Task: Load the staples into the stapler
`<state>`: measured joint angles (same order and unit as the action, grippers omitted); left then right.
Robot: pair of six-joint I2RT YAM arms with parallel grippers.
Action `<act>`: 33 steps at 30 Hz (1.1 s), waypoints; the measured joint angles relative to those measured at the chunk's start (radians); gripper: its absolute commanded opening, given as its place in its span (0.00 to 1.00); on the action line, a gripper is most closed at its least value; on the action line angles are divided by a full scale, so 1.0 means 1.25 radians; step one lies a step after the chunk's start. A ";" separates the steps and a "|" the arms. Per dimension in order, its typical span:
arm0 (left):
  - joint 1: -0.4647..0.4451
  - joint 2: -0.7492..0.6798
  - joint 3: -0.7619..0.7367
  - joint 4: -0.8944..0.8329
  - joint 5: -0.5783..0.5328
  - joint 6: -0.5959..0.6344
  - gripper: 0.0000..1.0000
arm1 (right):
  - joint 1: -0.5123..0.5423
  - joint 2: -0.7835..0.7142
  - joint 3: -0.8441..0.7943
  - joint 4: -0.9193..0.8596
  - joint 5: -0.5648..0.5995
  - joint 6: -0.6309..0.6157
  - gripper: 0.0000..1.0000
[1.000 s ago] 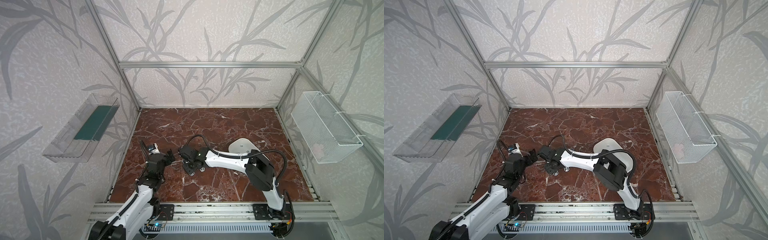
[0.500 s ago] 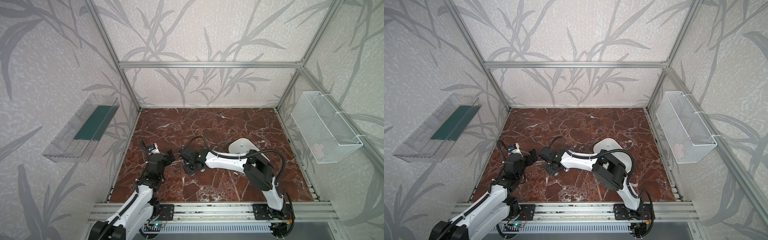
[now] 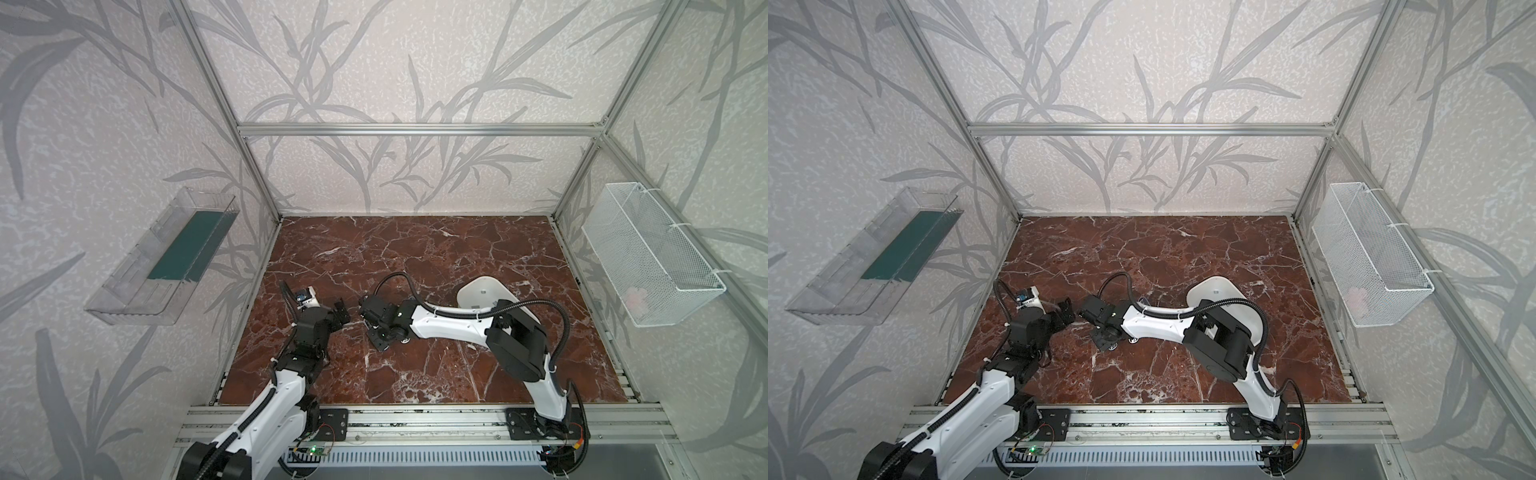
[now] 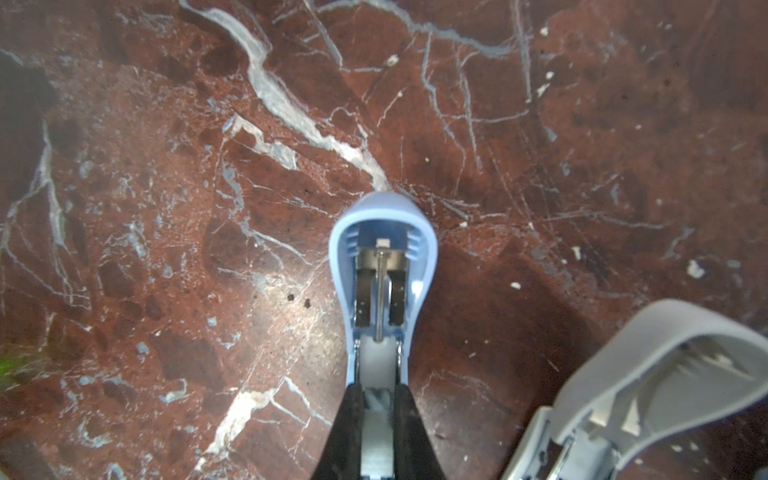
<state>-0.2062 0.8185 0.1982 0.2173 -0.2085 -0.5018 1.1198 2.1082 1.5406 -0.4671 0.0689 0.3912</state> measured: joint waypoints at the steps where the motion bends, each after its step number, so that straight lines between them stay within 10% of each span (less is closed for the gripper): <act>1: 0.000 0.000 0.000 0.000 0.000 0.000 0.99 | 0.000 0.000 -0.001 0.003 0.002 -0.001 0.09; 33: 0.000 -0.003 -0.003 0.000 0.000 0.000 0.99 | 0.017 -0.072 -0.127 0.041 0.062 0.022 0.29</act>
<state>-0.2062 0.8146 0.1944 0.2176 -0.2085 -0.5018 1.1412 2.0186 1.3819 -0.4164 0.1467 0.4191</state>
